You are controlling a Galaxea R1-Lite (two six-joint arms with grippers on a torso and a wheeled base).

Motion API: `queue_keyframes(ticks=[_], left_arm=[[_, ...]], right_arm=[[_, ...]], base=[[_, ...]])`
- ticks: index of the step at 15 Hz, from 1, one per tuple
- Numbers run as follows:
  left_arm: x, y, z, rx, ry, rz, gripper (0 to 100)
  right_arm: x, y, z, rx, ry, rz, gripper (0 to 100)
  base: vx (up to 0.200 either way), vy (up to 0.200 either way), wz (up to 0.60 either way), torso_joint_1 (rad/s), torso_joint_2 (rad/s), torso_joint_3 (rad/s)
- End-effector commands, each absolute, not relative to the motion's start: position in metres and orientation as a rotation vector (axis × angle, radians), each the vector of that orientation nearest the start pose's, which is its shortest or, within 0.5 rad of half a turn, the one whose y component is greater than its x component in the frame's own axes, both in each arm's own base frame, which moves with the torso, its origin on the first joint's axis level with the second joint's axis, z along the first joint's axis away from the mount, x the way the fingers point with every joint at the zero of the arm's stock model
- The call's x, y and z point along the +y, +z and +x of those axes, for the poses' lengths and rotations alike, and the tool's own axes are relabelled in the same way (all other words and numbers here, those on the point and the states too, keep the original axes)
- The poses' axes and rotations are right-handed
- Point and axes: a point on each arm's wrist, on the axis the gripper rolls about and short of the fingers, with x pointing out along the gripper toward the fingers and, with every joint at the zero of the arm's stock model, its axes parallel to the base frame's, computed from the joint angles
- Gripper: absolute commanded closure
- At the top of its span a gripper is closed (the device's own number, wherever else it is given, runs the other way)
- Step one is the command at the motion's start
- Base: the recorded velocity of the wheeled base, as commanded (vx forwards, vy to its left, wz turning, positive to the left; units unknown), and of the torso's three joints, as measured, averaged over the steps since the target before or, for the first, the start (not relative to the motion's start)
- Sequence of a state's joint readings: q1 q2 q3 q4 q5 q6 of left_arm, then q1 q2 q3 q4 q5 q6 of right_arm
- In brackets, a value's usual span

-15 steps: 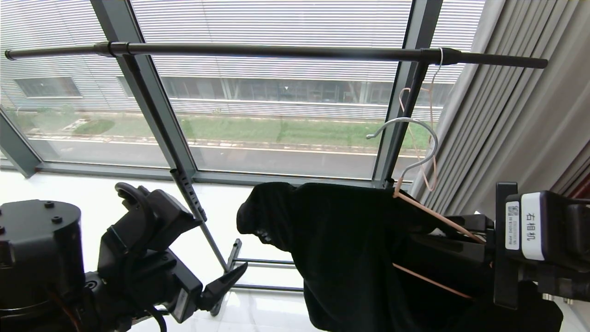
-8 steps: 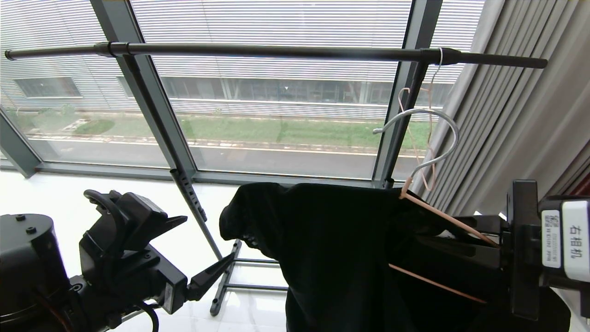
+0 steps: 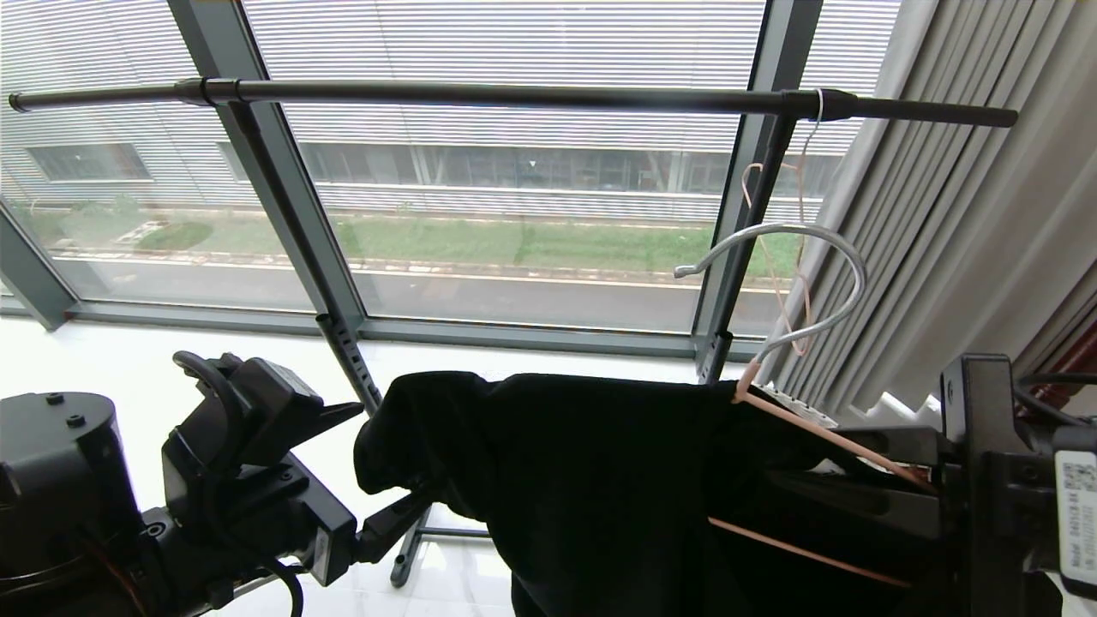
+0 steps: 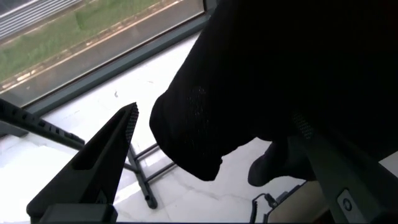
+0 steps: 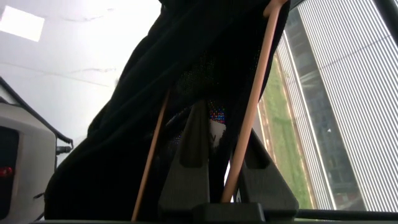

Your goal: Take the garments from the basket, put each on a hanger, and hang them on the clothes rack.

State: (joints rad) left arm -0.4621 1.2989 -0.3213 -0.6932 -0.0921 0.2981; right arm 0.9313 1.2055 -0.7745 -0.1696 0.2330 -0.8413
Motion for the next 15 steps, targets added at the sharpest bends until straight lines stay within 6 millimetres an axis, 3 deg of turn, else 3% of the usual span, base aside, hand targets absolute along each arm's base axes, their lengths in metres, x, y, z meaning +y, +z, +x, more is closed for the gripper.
queue_keyframes(ticks=[1, 2, 8, 15], left_arm=[[-0.081, 0.156, 0.159, 0.206, -0.590, 0.342, 0], [-0.081, 0.156, 0.159, 0.206, -0.590, 0.342, 100], [-0.077, 0.156, 0.161, 0.210, -0.558, 0.344, 100], [-0.031, 0.156, 0.175, 0.251, -0.289, 0.310, 100]], right_arm=[[0.150, 0.250, 0.102, -0.255, 1.213, -0.837, 100], [0.149, 0.251, 0.101, -0.262, 1.210, -0.836, 100], [0.145, 0.252, 0.099, -0.266, 1.203, -0.835, 100], [0.143, 0.252, 0.103, -0.247, 1.169, -0.837, 100]], base=[[0.000, 0.000, 0.00, 0.000, 0.00, 0.000], [0.000, 0.000, 0.00, 0.000, 0.00, 0.000], [0.000, 0.000, 0.00, 0.000, 0.00, 0.000], [0.000, 0.000, 0.00, 0.000, 0.00, 0.000]])
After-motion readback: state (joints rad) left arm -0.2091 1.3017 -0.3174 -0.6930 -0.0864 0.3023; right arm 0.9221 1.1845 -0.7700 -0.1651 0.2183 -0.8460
